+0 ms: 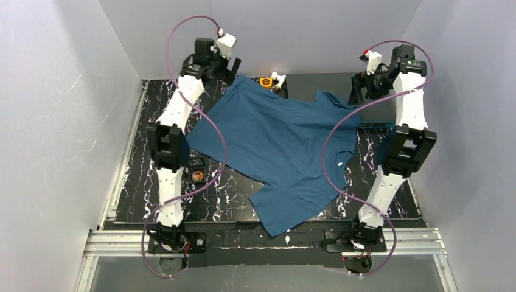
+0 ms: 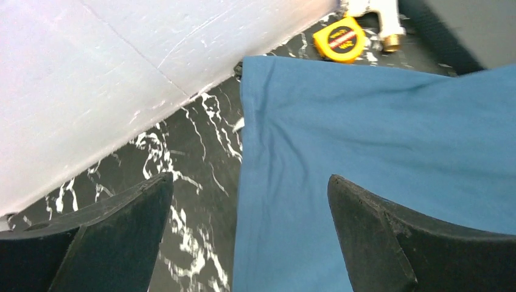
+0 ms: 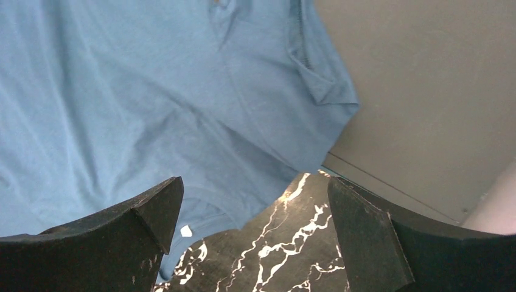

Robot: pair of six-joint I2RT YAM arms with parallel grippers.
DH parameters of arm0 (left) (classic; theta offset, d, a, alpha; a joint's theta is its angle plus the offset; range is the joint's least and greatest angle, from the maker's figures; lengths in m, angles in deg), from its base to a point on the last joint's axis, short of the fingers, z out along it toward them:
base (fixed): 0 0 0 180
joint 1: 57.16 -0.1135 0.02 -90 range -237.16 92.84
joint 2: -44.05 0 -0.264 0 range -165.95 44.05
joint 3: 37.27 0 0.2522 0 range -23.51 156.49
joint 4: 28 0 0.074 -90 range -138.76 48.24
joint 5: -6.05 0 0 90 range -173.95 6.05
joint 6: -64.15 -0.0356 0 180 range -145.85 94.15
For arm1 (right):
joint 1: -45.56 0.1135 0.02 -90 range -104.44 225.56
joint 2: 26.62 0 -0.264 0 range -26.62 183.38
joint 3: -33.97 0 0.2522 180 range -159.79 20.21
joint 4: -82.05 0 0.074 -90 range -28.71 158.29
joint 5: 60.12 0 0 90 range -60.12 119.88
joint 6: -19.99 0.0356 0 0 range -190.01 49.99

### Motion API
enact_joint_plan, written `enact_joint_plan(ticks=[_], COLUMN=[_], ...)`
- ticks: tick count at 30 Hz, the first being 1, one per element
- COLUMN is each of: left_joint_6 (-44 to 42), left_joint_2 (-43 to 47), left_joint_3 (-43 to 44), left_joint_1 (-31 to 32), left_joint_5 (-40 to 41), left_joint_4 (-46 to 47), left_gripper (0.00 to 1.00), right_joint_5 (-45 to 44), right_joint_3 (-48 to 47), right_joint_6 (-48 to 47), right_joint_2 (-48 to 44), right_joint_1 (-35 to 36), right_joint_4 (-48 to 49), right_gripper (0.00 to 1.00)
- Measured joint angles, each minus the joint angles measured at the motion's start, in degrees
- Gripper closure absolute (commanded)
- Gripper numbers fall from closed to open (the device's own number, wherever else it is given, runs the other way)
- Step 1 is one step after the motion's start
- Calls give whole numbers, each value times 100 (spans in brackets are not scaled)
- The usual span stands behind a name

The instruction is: Remove the brooch from the garment

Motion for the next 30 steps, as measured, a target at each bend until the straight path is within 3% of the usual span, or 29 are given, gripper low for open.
enact_joint_plan(ticks=[5,12,17,26,30], left_joint_6=[319,662,831,1311,1475], left_joint_2=[1368,2387,3010,4693,5149], left_joint_3=[-411,-940,-1904,-3259,-3595], left_joint_1=[-160,-345,-400,-1213,-1648], left_joint_5=[-588,-1108,-1191,-1222,-1226], left_joint_4=[-1128,-3176,-4205,-4712,-4730], left_gripper=[2,2,2,2,2], right_joint_5=[-435,-546,-468,-468,-507], right_joint_3=[39,122,1104,3414,3869], right_joint_6=[173,286,361,501,507], right_joint_2=[7,-13,-540,-2686,-3204], right_joint_1=[39,81,173,833,868], right_joint_4=[439,557,507,514,483], right_gripper=[2,2,2,2,2])
